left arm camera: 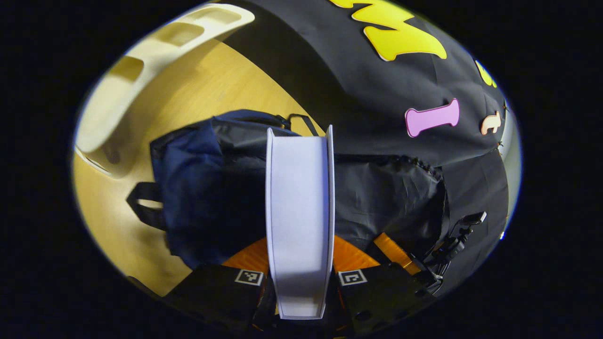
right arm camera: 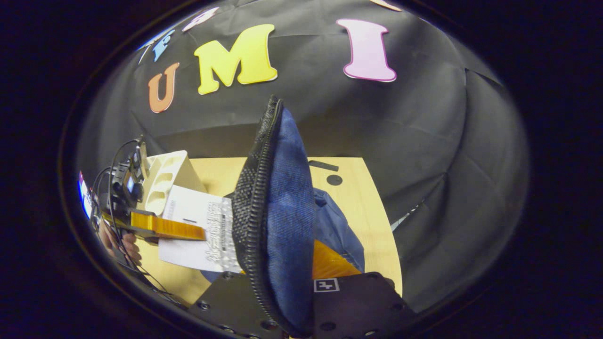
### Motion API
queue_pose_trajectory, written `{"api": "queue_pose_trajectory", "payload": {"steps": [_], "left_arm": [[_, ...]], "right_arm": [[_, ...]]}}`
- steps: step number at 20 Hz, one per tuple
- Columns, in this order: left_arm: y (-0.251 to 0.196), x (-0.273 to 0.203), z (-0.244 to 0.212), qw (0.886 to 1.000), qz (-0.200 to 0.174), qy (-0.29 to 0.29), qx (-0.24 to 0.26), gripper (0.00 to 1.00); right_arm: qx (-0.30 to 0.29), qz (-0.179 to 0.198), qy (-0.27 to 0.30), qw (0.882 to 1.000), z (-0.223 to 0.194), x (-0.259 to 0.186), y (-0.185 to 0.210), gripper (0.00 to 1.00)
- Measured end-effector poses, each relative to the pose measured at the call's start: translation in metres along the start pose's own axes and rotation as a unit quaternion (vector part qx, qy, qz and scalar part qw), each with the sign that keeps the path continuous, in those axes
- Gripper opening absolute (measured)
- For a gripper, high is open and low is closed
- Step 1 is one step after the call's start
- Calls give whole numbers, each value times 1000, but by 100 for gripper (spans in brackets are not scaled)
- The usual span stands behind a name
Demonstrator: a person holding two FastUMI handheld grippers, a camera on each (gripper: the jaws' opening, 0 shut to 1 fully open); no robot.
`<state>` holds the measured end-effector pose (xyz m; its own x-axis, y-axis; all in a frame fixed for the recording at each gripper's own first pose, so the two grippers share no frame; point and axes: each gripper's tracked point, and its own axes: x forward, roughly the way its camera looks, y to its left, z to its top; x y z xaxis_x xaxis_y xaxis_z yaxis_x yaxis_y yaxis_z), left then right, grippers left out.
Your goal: Open the schoolbag, grab two books from the bookshelf and put them into the schoolbag.
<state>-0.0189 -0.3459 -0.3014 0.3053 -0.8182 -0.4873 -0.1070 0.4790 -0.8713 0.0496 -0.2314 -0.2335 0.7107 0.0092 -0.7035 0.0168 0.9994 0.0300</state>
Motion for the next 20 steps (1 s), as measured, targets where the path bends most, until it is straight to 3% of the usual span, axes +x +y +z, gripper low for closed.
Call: {"api": "queue_pose_trajectory", "payload": {"steps": [3,7,9,12,14,15,17,20], "left_arm": [[1,38,-18,999,-18,28,-2,44],[2,72,-14,998,-36,30,-52,44],[16,77,-12,998,-28,35,-52,45],[25,78,-20,997,23,73,-27,52],[41,68,-23,992,81,98,0,71],[48,61,-27,988,109,111,10,70],[54,45,-27,981,149,119,22,98],[51,12,-19,974,182,127,35,98]], "right_arm": [[-6,-4,-4,1000,4,-3,1,2],[3,-6,-6,1000,4,-5,3,2],[6,-6,-7,1000,3,-5,4,2],[13,-6,-4,1000,-2,-2,5,2],[18,-7,-5,1000,-3,-2,5,2],[19,-7,-4,1000,-3,-1,7,2],[18,-6,-3,1000,-6,1,10,3],[16,-6,-6,1000,-6,1,15,3]]}}
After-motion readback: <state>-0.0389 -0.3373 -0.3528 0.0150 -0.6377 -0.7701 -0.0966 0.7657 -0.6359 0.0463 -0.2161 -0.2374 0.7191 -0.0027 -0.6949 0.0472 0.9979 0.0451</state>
